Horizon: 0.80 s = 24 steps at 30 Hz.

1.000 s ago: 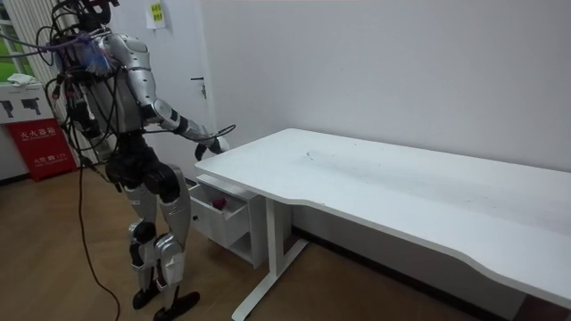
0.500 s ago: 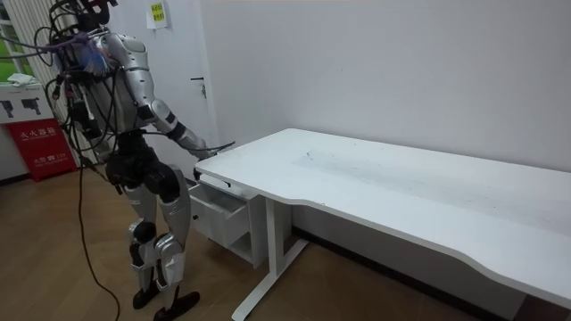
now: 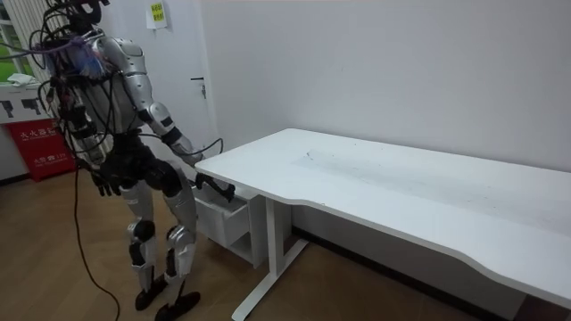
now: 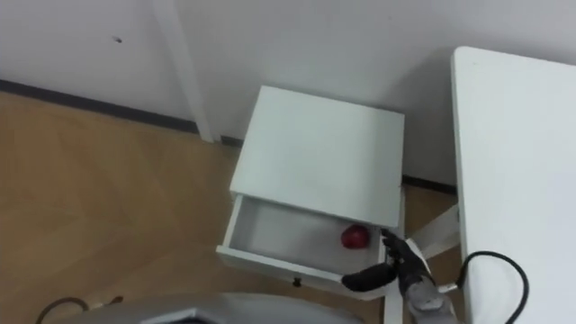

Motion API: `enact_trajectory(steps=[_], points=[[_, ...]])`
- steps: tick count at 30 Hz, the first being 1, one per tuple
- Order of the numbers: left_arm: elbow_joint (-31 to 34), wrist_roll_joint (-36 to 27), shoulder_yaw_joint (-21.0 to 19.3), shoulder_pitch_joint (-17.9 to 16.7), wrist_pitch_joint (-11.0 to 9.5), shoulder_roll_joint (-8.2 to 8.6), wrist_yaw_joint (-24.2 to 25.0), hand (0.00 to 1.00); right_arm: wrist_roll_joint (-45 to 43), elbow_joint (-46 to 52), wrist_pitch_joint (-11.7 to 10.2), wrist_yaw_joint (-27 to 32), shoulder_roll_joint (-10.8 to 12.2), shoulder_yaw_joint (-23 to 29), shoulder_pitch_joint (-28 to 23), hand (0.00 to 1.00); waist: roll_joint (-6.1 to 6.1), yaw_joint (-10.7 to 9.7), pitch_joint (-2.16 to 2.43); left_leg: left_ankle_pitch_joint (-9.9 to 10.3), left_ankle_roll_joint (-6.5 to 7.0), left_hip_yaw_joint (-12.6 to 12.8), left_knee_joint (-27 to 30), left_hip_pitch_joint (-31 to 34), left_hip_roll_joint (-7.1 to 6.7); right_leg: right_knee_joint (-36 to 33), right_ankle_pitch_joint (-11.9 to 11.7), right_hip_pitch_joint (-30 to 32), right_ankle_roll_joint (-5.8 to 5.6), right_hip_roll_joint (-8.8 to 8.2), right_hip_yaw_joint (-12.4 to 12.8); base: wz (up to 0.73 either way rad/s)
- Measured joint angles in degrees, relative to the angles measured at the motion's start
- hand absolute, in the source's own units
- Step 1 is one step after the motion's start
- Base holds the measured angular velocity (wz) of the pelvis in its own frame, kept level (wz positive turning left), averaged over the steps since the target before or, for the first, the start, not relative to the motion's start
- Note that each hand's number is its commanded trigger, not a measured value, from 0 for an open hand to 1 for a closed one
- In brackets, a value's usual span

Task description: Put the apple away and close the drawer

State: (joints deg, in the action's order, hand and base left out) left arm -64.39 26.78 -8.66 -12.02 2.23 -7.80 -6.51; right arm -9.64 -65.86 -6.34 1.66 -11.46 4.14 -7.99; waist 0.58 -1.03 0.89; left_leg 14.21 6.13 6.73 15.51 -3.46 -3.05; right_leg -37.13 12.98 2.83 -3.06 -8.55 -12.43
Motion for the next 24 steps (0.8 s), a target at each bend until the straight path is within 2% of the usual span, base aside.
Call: enact_trajectory(steps=[1,2,3,4,5,6,7,8,9,10,11,12,13,14,15,16,17,18,19,20,21,22,23,24], points=[[-0.04,0.00,-0.18,0.26,0.25,-0.28,-0.03,0.00,0.01,-1.05,0.71,0.41,-0.21,1.28,-0.29,0.00,0.08,-0.43,-0.08,-0.01,0.45,0.87,0.02,-0.13,-0.45,-5.11,-1.25,2.50,-0.05,-0.89,1.54,0.55],[-0.14,-0.06,-0.23,0.41,0.43,-0.84,-0.02,0.00,0.34,-2.76,2.39,0.98,-0.68,2.87,-1.04,0.00,-0.86,-0.26,-0.04,0.08,1.14,1.71,0.21,-0.22,-0.69,-12.49,-6.04,7.09,0.02,-1.34,4.32,-0.10],[-0.25,-0.08,-0.35,-0.03,0.49,-1.39,0.04,0.00,0.60,-4.49,3.80,0.87,-1.37,3.20,-1.19,0.00,-2.01,0.02,-0.16,-0.07,1.44,2.94,0.48,0.05,-0.41,-17.42,-12.52,11.73,-0.42,-1.08,6.39,-0.52],[-1.05,-0.38,-0.18,0.11,0.59,-2.28,0.48,0.00,0.63,-5.30,4.76,0.80,-1.39,3.83,-1.59,0.00,-3.02,-0.51,-0.19,-0.06,1.97,3.60,1.62,1.19,0.25,-22.22,-20.34,16.68,-0.36,-0.26,8.31,-0.69],[-1.36,-0.54,0.11,0.28,0.69,-2.84,0.67,0.00,0.65,-5.50,5.18,0.79,-1.33,3.84,-1.99,0.00,-3.85,-0.76,-0.08,0.14,2.50,3.50,2.26,1.93,0.48,-25.61,-22.36,19.77,0.00,0.09,9.28,-0.72],[-1.85,-1.61,0.51,1.10,0.96,-3.75,0.69,0.00,0.66,-5.62,5.41,0.71,-1.02,3.89,-2.57,0.00,-3.74,-0.81,-0.85,0.72,3.45,3.29,2.53,2.35,0.83,-37.22,-19.76,27.02,0.02,0.81,9.67,-0.66],[-2.58,-3.23,0.91,1.71,1.39,-4.12,0.65,0.00,0.72,-5.87,5.38,0.76,-0.67,3.68,-3.76,0.00,-5.18,-1.20,-0.89,0.74,3.49,3.29,2.91,2.78,2.55,-49.05,-16.17,33.44,0.80,2.03,8.52,-0.61],[-2.73,-4.16,1.40,2.05,1.62,-4.30,0.71,0.00,0.88,-6.12,5.29,0.81,-0.48,3.19,-4.21,0.00,-6.14,-1.63,-1.04,0.75,3.51,2.81,3.07,2.85,3.90,-53.88,-14.93,36.28,1.23,3.16,7.46,-0.32],[-2.71,-5.26,2.68,2.80,2.36,-4.81,0.80,0.00,1.43,-7.35,4.97,0.84,0.26,1.36,-4.93,0.00,-7.91,-2.49,-1.34,0.77,3.44,1.92,3.47,2.77,7.26,-60.85,-13.96,41.44,1.55,5.40,4.92,-0.13],[-2.36,-6.40,4.08,3.46,2.96,-6.05,0.94,0.00,1.97,-8.50,5.04,0.66,1.65,-0.85,-4.79,0.00,-7.89,-3.28,-2.17,1.05,2.63,3.12,6.74,4.32,6.99,-66.29,-12.44,46.03,0.11,6.33,4.59,0.00],[-2.28,-6.28,4.55,3.89,3.17,-6.39,0.93,0.00,2.52,-8.65,5.04,0.55,1.96,-1.54,-4.51,0.00,-6.53,-3.93,-2.61,1.91,2.93,3.83,8.45,5.18,6.19,-68.48,-11.05,47.85,0.36,5.29,5.00,0.14],[-2.23,-5.82,4.41,5.31,3.96,-6.65,0.85,0.00,3.80,-9.49,5.07,0.10,1.98,-2.21,-4.28,0.00,-3.90,-4.63,-2.66,5.83,4.59,4.75,15.07,8.58,5.76,-73.22,-7.55,52.05,-0.08,2.66,5.68,0.14],[-1.97,-5.85,4.39,5.44,4.18,-5.91,0.71,0.00,4.17,-9.59,5.22,0.06,1.45,-2.17,-4.16,0.00,-3.90,-4.54,-2.52,7.70,4.94,4.74,18.24,10.36,5.67,-75.53,-6.31,53.50,-0.17,2.42,5.60,0.00],[-1.88,-6.17,4.55,4.84,4.75,-3.94,0.82,0.00,4.82,-9.22,5.08,0.25,0.08,-2.20,-3.49,0.00,-4.82,-4.50,-2.22,9.40,5.83,4.92,21.69,12.54,6.02,-78.51,-4.83,55.24,0.32,2.74,5.03,-0.23],[-1.95,-6.96,4.99,4.81,6.07,-2.28,0.93,0.00,5.53,-8.60,4.75,0.63,-1.00,-2.39,-3.09,0.00,-5.91,-4.40,-2.31,9.52,5.91,5.01,22.04,13.27,6.63,-79.15,-4.23,55.30,0.37,3.07,3.75,-0.22],[-2.01,-7.52,5.23,4.60,6.53,-1.94,0.94,0.00,5.97,-8.04,4.65,0.87,-1.31,-2.44,-3.05,0.00,-5.77,-4.17,-2.39,9.30,5.83,5.04,21.86,13.40,6.79,-79.18,-4.18,55.20,0.39,3.07,3.61,-0.11],[-2.15,-8.09,5.20,4.16,7.26,-2.00,0.91,0.00,6.99,-7.70,4.36,1.31,-1.54,-2.56,-2.71,0.00,-6.24,-3.61,-2.41,9.06,5.75,5.07,21.75,13.82,6.86,-78.89,-4.19,54.94,0.38,2.85,4.11,0.00],[-2.17,-8.14,4.90,3.48,7.61,-2.47,0.72,0.00,7.88,-8.03,4.38,1.46,-1.75,-2.89,-1.97,0.00,-6.37,-3.67,-2.25,9.01,5.48,5.03,21.69,13.92,6.73,-77.92,-4.19,53.59,0.40,1.79,4.56,0.00],[-2.10,-8.12,4.89,2.29,7.72,-2.77,0.60,0.00,8.91,-8.47,4.51,1.50,-2.10,-2.98,-1.19,0.00,-6.42,-3.62,-2.15,8.77,4.98,4.82,21.05,13.67,6.32,-75.77,-4.22,51.22,0.44,0.48,4.66,0.00],[-2.10,-8.07,4.82,1.62,7.71,-2.82,0.62,0.00,9.65,-8.53,4.61,1.50,-2.31,-2.99,-0.92,0.00,-6.65,-3.60,-2.00,8.62,4.52,4.79,20.59,13.35,6.24,-74.11,-4.26,49.79,0.40,0.00,4.67,-0.07],[-2.17,-8.06,4.11,0.21,7.60,-2.76,0.75,0.00,11.03,-8.74,4.87,1.47,-2.40,-3.03,-0.90,0.00,-6.63,-3.53,-1.76,7.97,0.26,4.99,18.15,12.00,5.27,-69.20,-4.32,46.47,0.54,-0.54,4.89,-0.13],[-2.39,-8.06,3.36,-1.63,7.30,-2.85,0.83,0.00,11.83,-8.73,5.86,1.39,-1.88,-2.89,-0.18,0.00,-3.88,-3.51,-0.80,7.23,-7.82,4.62,16.94,9.63,3.31,-62.01,-4.76,42.37,0.83,-3.01,6.57,0.04],[-2.13,-8.18,3.60,-1.70,7.07,-3.44,0.88,0.00,11.54,-8.77,6.26,1.28,-1.53,-2.69,-0.30,0.00,-3.32,-3.81,-0.85,7.77,-4.63,1.93,22.38,10.58,3.92,-58.36,-4.80,40.87,0.25,-4.29,7.05,0.28],[-1.39,-8.15,4.44,-1.59,6.08,-4.92,0.86,0.00,10.56,-8.60,7.49,1.17,-1.38,-2.12,-0.66,0.00,-4.33,-3.49,-1.29,13.67,-5.18,-5.24,27.75,12.28,7.81,-51.79,-4.67,38.50,-1.25,-4.09,8.16,0.40]])
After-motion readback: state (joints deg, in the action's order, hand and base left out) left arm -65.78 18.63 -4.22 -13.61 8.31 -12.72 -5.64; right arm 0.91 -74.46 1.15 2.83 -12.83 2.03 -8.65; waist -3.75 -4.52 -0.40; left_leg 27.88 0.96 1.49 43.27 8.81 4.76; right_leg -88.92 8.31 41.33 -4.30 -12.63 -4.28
